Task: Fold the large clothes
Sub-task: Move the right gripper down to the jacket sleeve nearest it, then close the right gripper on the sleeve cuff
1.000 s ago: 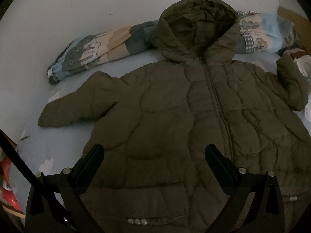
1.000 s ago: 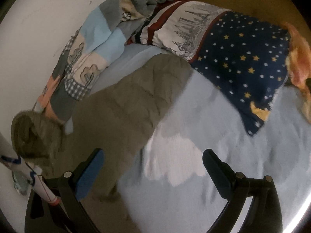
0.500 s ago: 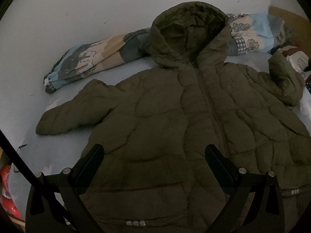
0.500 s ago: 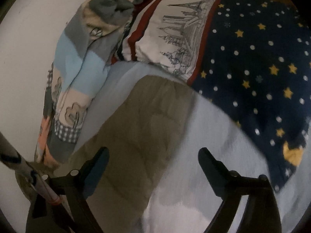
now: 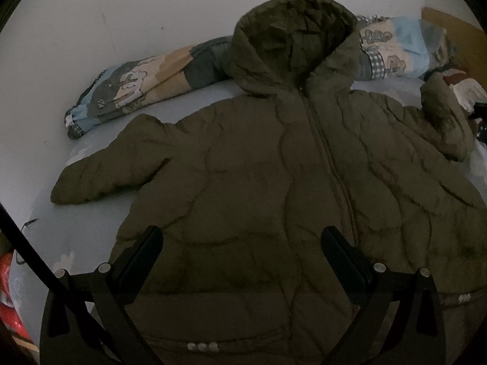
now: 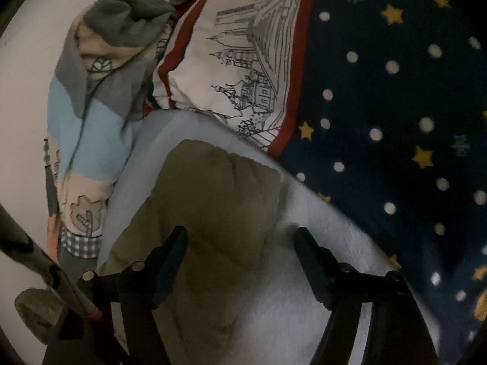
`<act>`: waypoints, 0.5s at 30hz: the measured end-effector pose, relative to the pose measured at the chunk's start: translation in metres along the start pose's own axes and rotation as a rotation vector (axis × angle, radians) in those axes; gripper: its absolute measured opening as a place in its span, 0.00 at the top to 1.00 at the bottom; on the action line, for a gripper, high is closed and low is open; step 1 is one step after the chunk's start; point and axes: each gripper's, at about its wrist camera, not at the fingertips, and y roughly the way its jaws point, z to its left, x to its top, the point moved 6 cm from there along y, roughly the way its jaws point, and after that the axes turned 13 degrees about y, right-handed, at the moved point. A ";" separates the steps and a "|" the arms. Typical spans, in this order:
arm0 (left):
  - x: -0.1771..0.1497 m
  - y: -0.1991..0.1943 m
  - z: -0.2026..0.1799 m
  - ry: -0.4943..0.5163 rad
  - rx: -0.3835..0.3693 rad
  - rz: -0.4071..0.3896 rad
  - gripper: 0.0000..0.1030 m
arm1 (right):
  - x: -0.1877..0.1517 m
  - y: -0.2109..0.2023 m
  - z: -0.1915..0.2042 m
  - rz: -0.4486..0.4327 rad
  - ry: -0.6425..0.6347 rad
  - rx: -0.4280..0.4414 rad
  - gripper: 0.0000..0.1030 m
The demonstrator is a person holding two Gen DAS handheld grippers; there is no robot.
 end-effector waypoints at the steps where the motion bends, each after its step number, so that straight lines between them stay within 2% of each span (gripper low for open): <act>1: 0.000 0.001 -0.002 0.006 0.001 0.005 0.00 | 0.001 0.003 0.001 -0.012 -0.005 0.003 0.29; 3: -0.001 0.002 -0.003 0.014 0.000 0.006 0.00 | 0.001 0.006 0.002 -0.032 -0.013 0.004 0.42; 4: -0.001 0.001 -0.004 0.017 -0.001 0.005 0.00 | 0.000 0.006 0.002 -0.034 -0.012 0.023 0.63; 5: -0.001 -0.001 -0.004 0.019 -0.001 0.002 0.00 | -0.002 0.006 0.003 -0.026 -0.018 0.044 0.71; 7: -0.001 -0.005 -0.002 0.012 -0.009 -0.007 0.00 | -0.006 -0.003 0.005 -0.051 -0.051 0.048 0.81; 10: 0.001 -0.014 -0.001 -0.004 -0.031 -0.024 0.00 | -0.003 -0.026 0.000 -0.086 -0.026 0.082 0.84; 15: 0.006 -0.030 -0.006 0.000 -0.046 -0.057 0.00 | 0.010 -0.090 -0.009 -0.162 -0.017 0.117 0.85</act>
